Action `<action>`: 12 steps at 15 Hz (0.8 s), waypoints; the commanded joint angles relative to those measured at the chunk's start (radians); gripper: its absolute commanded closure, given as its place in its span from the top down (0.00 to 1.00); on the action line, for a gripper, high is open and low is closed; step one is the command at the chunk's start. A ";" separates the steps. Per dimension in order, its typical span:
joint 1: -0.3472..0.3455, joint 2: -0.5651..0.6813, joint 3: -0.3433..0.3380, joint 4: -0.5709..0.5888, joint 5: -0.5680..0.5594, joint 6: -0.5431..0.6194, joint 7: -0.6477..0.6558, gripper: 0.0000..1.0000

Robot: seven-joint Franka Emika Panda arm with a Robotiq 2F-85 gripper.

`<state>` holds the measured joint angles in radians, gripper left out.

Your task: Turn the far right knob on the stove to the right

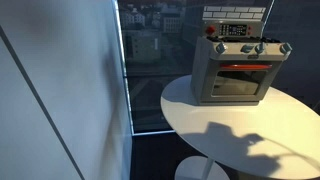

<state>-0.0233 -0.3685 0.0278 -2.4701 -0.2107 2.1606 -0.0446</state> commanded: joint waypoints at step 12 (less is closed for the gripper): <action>0.009 0.022 0.000 0.050 -0.002 -0.002 0.009 1.00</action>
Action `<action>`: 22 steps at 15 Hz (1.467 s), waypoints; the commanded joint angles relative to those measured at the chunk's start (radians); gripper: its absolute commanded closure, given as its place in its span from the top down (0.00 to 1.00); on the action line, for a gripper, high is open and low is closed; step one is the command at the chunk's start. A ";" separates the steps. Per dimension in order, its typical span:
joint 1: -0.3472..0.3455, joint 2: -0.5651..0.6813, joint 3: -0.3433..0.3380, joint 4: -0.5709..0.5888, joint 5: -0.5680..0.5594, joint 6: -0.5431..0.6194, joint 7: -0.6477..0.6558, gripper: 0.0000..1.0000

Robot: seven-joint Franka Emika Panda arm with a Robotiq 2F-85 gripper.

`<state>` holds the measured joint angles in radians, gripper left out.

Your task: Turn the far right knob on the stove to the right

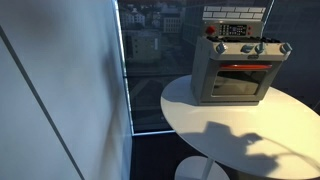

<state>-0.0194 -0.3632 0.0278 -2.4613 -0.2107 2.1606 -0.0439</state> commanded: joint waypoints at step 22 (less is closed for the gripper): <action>-0.009 0.115 -0.147 0.235 0.215 0.185 -0.149 1.00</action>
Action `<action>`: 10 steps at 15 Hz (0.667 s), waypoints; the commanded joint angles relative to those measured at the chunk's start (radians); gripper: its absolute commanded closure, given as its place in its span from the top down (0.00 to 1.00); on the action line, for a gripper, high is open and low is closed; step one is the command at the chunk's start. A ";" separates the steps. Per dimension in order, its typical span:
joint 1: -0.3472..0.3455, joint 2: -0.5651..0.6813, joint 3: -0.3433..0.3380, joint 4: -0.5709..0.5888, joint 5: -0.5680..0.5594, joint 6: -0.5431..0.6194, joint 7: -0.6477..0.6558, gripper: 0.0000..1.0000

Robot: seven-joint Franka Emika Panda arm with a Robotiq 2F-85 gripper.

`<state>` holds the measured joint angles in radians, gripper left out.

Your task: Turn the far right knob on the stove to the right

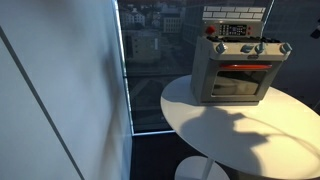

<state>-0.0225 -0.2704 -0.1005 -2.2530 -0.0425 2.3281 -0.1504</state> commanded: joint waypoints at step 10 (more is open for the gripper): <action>-0.015 0.030 -0.010 0.018 0.056 0.063 0.007 1.00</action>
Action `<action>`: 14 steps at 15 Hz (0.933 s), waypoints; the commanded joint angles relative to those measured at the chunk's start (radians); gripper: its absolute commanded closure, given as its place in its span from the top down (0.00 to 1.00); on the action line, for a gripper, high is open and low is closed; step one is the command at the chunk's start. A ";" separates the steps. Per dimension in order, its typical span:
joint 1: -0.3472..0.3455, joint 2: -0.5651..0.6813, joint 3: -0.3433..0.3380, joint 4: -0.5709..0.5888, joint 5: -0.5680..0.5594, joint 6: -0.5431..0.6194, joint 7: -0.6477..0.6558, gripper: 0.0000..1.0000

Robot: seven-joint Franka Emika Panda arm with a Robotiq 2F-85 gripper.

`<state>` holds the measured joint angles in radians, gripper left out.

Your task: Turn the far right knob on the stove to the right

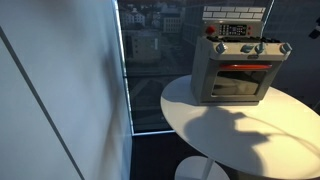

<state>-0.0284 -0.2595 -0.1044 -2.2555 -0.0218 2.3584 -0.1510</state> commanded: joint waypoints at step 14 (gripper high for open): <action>-0.033 0.200 -0.038 0.088 0.161 0.262 -0.023 1.00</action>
<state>-0.0531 -0.1116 -0.1413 -2.2206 0.1045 2.6005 -0.1497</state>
